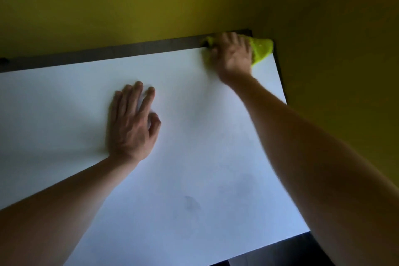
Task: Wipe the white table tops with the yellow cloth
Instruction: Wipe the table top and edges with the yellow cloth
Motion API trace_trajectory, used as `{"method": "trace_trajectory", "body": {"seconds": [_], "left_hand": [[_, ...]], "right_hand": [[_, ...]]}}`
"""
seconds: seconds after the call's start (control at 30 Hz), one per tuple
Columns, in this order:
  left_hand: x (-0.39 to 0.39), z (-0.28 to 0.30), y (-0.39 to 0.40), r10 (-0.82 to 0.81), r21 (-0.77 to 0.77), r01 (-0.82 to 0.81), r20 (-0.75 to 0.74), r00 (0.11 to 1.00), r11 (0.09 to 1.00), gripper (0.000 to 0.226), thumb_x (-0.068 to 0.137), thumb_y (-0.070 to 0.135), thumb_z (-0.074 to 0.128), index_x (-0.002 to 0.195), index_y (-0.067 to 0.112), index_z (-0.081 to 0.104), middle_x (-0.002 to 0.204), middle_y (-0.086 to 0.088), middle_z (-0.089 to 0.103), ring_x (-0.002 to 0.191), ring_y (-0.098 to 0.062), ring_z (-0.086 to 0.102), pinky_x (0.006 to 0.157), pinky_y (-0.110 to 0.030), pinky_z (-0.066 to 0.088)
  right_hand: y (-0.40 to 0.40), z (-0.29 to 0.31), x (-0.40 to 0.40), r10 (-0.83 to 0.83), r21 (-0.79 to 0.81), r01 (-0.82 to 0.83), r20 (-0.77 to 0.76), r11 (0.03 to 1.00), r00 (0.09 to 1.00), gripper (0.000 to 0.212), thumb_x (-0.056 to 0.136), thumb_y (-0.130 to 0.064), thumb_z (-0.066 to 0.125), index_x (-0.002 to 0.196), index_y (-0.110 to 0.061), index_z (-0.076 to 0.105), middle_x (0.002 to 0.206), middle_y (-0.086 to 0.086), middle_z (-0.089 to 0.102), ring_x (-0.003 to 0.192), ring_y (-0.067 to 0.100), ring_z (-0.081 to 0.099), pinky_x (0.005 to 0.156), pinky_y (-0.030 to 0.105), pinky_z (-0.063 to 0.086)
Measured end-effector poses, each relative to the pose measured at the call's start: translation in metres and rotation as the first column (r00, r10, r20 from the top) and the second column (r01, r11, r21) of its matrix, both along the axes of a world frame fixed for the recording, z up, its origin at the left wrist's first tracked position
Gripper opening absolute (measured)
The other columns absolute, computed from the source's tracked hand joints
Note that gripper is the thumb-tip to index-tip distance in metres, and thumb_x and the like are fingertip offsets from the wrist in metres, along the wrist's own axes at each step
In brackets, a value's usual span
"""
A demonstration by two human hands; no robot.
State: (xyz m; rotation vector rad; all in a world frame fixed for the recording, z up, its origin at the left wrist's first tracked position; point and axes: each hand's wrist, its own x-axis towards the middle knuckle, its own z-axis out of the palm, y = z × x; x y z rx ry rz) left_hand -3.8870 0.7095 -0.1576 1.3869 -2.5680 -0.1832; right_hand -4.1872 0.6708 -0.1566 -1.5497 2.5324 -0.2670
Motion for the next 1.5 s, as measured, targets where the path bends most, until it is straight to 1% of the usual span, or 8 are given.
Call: {"method": "trace_trajectory", "body": {"seconds": [0.23, 0.43, 0.57, 0.73, 0.87, 1.17, 1.37, 1.5], "left_hand": [[-0.002, -0.005, 0.002, 0.006, -0.013, -0.006, 0.022, 1.0, 1.0, 0.059, 0.097, 0.026, 0.045, 0.153, 0.01, 0.049, 0.163, -0.02, 0.04, 0.15, -0.043, 0.037, 0.128, -0.055, 0.021], [-0.005, -0.007, 0.022, 0.091, -0.033, -0.089, 0.049, 0.995, 0.995, 0.053, 0.103, 0.022, 0.039, 0.153, 0.008, 0.048, 0.161, -0.021, 0.043, 0.147, -0.042, 0.041, 0.127, -0.053, 0.023], [-0.015, -0.003, 0.087, 0.096, 0.009, -0.096, 0.055, 0.994, 0.995, 0.054, 0.101, 0.022, 0.041, 0.153, 0.009, 0.05, 0.161, -0.02, 0.043, 0.147, -0.041, 0.042, 0.126, -0.054, 0.026], [-0.025, 0.005, 0.169, 0.106, 0.068, -0.109, 0.054, 0.993, 0.992, 0.055, 0.101, 0.024, 0.04, 0.152, 0.01, 0.053, 0.161, -0.018, 0.044, 0.147, -0.04, 0.045, 0.122, -0.057, 0.032], [-0.025, 0.015, 0.208, 0.113, 0.143, -0.126, 0.093, 0.989, 0.982, 0.058, 0.099, 0.028, 0.036, 0.153, 0.009, 0.05, 0.163, -0.016, 0.042, 0.148, -0.039, 0.043, 0.121, -0.056, 0.033], [-0.031, 0.045, 0.259, 0.203, 0.381, -0.244, 0.143, 0.969, 0.892, 0.071, 0.094, 0.042, 0.023, 0.15, 0.014, 0.054, 0.164, -0.014, 0.041, 0.149, -0.038, 0.041, 0.119, -0.052, 0.035], [-0.042, 0.056, 0.255, 0.386, 0.521, -0.345, 0.031, 0.922, 0.781, 0.053, 0.099, 0.037, 0.039, 0.13, 0.006, 0.067, 0.136, -0.018, 0.064, 0.126, -0.04, 0.057, 0.107, -0.045, 0.042], [-0.078, 0.078, 0.225, 0.679, 0.764, -0.414, -0.044, 0.733, 0.496, 0.016, 0.098, 0.027, 0.062, 0.093, 0.015, 0.072, 0.107, -0.014, 0.076, 0.104, -0.032, 0.071, 0.09, -0.036, 0.054]], "right_hand": [[0.002, -0.004, -0.059, -0.297, -0.026, 0.298, 0.039, 0.954, 0.954, 0.041, 0.1, -0.038, 0.034, 0.129, -0.014, 0.05, 0.132, 0.012, 0.05, 0.128, 0.034, 0.043, 0.103, 0.05, 0.034], [0.024, -0.01, -0.058, -0.364, -0.074, 0.367, 0.044, 0.927, 0.93, 0.048, 0.103, -0.04, 0.031, 0.145, -0.018, 0.039, 0.146, 0.009, 0.042, 0.138, 0.03, 0.037, 0.103, 0.047, 0.037], [0.072, -0.008, -0.05, -0.489, -0.052, 0.493, 0.067, 0.869, 0.869, 0.053, 0.104, -0.04, 0.031, 0.15, -0.014, 0.035, 0.137, 0.018, 0.047, 0.123, 0.038, 0.047, 0.095, 0.045, 0.042], [0.151, -0.018, -0.021, -0.398, -0.139, 0.394, 0.001, 0.908, 0.917, 0.057, 0.099, -0.041, 0.03, 0.147, -0.015, 0.045, 0.14, 0.023, 0.05, 0.127, 0.041, 0.049, 0.101, 0.051, 0.042], [0.193, -0.016, 0.014, -0.072, -0.161, 0.083, 0.077, 0.983, 0.994, 0.057, 0.098, -0.039, 0.03, 0.148, -0.018, 0.047, 0.157, 0.02, 0.037, 0.147, 0.037, 0.031, 0.12, 0.056, 0.02], [0.3, 0.016, 0.113, 0.204, -0.043, -0.2, 0.165, 0.979, 0.965, 0.056, 0.101, -0.048, 0.03, 0.154, -0.031, 0.035, 0.162, 0.008, 0.03, 0.151, 0.026, 0.023, 0.113, 0.048, 0.027], [0.337, 0.038, 0.083, 0.136, -0.187, -0.083, 0.293, 0.979, 0.946, 0.054, 0.093, -0.036, 0.039, 0.146, -0.024, 0.047, 0.146, 0.005, 0.049, 0.128, 0.029, 0.045, 0.104, 0.045, 0.036], [0.335, 0.04, 0.046, -0.082, -0.153, 0.138, 0.325, 0.979, 0.942, 0.031, 0.088, -0.029, 0.039, 0.106, -0.016, 0.06, 0.099, 0.01, 0.06, 0.09, 0.036, 0.054, 0.078, 0.045, 0.044]]}}
